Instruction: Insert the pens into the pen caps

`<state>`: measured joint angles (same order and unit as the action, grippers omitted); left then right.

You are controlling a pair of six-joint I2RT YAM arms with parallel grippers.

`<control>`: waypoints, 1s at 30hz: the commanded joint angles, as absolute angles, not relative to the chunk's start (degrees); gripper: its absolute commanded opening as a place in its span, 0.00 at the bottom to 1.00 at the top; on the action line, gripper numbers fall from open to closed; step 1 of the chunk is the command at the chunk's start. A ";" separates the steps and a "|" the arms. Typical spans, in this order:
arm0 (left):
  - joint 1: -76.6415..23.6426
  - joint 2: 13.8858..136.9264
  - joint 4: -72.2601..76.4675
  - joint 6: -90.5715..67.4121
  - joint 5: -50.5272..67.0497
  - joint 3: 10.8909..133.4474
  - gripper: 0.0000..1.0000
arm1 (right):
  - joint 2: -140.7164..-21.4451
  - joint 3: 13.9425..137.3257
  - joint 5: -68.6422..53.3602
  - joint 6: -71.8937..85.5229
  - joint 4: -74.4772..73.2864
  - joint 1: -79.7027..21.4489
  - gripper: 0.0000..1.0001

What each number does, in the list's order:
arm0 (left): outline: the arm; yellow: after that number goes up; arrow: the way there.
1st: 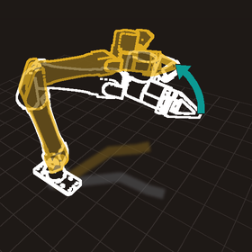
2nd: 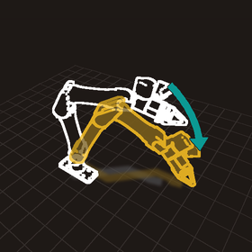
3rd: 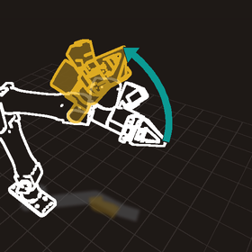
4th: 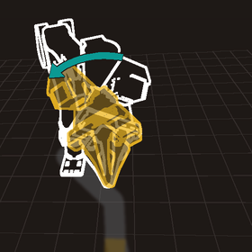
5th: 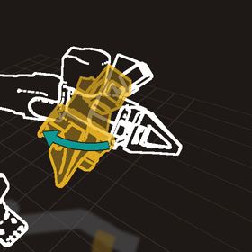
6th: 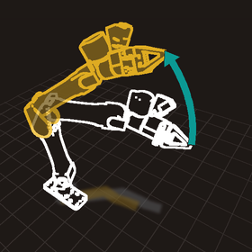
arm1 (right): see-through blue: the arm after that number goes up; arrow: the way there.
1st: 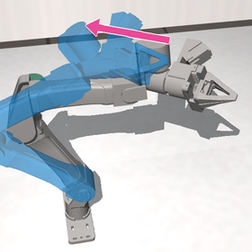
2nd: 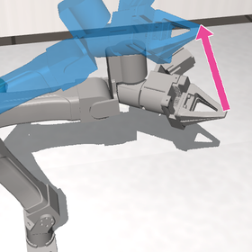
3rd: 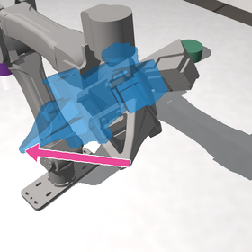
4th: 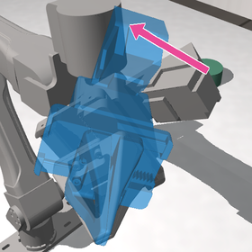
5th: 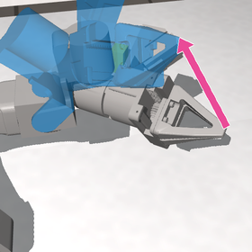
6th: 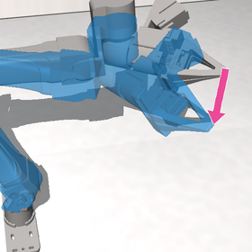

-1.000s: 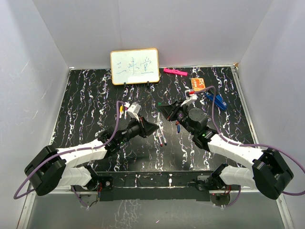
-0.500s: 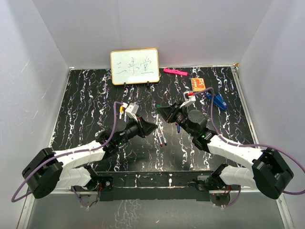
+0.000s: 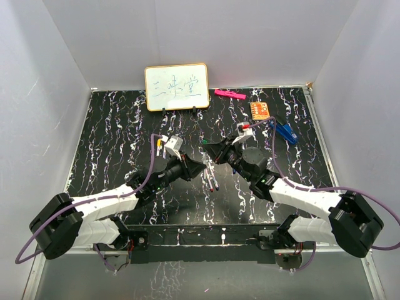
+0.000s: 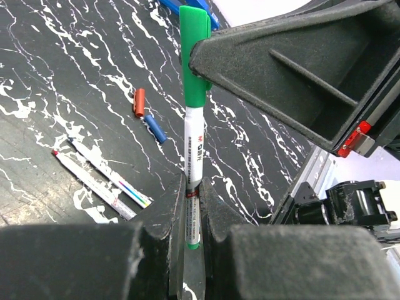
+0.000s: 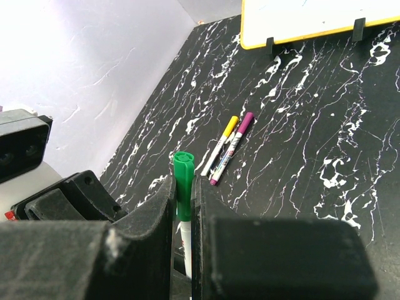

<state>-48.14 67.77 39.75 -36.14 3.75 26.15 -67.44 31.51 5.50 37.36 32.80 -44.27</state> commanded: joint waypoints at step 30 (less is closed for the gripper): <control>-48.12 61.63 43.66 -29.79 -0.87 33.74 0.00 | -71.42 33.29 0.14 31.85 26.53 -49.83 0.00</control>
